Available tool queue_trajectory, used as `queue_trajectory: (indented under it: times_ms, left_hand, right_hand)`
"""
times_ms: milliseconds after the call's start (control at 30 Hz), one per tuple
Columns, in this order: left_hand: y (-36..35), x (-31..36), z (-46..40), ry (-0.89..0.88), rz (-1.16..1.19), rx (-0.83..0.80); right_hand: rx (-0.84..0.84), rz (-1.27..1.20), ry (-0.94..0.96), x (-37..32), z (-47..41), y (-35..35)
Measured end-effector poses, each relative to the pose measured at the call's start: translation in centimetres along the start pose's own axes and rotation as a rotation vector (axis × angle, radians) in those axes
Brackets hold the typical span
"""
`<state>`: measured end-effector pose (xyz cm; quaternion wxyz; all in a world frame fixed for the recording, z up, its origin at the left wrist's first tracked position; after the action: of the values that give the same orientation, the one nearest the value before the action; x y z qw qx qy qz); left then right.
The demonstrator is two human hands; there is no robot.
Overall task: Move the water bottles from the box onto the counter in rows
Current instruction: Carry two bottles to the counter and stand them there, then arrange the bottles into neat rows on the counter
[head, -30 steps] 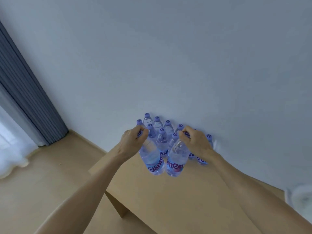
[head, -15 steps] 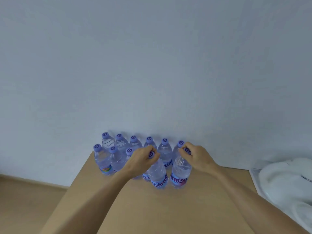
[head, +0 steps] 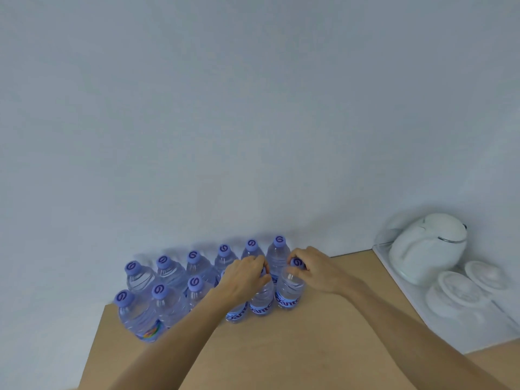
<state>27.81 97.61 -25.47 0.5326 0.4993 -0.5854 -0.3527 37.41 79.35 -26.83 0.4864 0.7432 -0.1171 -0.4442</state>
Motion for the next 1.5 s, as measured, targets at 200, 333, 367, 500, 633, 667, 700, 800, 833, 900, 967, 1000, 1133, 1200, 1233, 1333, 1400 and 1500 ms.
queue_trajectory:
  times_ms: [200, 333, 367, 500, 633, 667, 700, 800, 833, 900, 967, 1000, 1133, 1200, 1233, 1333, 1400, 1500]
  left_hand:
    - [-0.5, -0.5, 0.0, -0.007, -0.102, 0.026]
    - [-0.6, -0.5, 0.2, -0.002, -0.128, 0.014]
    - [-0.6, -0.5, 0.3, 0.012, -0.109, 0.008]
    - [-0.7, -0.6, 0.3, 0.045, -0.036, 0.002]
    - [-0.5, -0.5, 0.2, 0.027, -0.057, 0.001]
    - [-0.4, -0.5, 0.2, 0.023, -0.071, 0.001]
    - [-0.3, -0.5, 0.1, 0.017, -0.087, -0.001]
    - [0.2, -0.7, 0.2, 0.023, -0.081, -0.023]
    - [0.5, -0.8, 0.2, 0.042, -0.046, -0.025]
    - [1.5, -1.5, 0.6, 0.106, 0.073, 0.017]
    - [2.7, -2.5, 1.3, 0.172, 0.167, 0.104]
    - [3.3, -3.2, 1.8, 0.194, 0.185, 0.148]
    - [5.5, -6.5, 4.6, 0.303, 0.169, 0.255]
    - [6.5, -8.4, 6.1, 0.380, 0.165, 0.296]
    - [7.1, -9.4, 6.7, 0.422, 0.172, 0.324]
    - [8.4, -12.2, 8.2, 0.549, 0.224, 0.415]
    - [9.0, -14.2, 9.2, 0.623, 0.242, 0.468]
    - [9.3, -17.0, 10.6, 0.664, 0.270, 0.513]
  right_hand:
    - [-0.031, -0.067, 0.018, -1.4, -0.1, -0.5]
    - [-0.067, -0.037, -0.041, -1.3, 0.1, -1.3]
    - [-0.054, -0.059, -0.054, -1.2, 0.1, -1.4]
    - [-0.016, -0.109, -0.027, -1.1, 0.1, -1.9]
    - [-0.003, -0.131, -0.030, -0.9, 0.0, -2.1]
    - [-0.014, -0.128, -0.030, -0.8, -0.2, -2.0]
    - [-0.031, -0.122, -0.031, -0.7, -0.3, -1.9]
    - [-0.092, -0.075, -0.036, -0.4, -0.8, -1.6]
    - [-0.104, -0.036, -0.030, -0.3, -0.9, -1.3]
    - [-0.085, 0.062, 0.021, -0.3, -1.4, -0.7]
    - [-0.023, 0.105, 0.073, -0.7, -2.5, -0.3]
    - [0.003, 0.102, 0.097, -1.2, -3.2, -0.2]
    - [0.028, 0.026, 0.208, -4.1, -5.2, -1.0]
    - [0.022, -0.032, 0.245, -6.1, -5.4, -1.9]
    - [0.015, -0.062, 0.258, -7.0, -5.6, -2.4]
    - [-0.003, -0.102, 0.299, -9.6, -6.0, -4.0]
    - [-0.003, -0.116, 0.317, -11.2, -6.5, -5.0]
    - [0.000, -0.132, 0.322, -13.6, -7.3, -6.5]
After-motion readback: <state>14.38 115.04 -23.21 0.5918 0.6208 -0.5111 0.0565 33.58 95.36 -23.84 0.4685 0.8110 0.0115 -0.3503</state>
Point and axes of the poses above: each hand's wrist, its own z-axis away from the middle knuckle, its own y-axis out of the back of the hand, x = y × z, the point moved 2 cm from there along -z, towards the middle knuckle, and after that the axes turned 14 degrees about x, right-handed, at the moved point
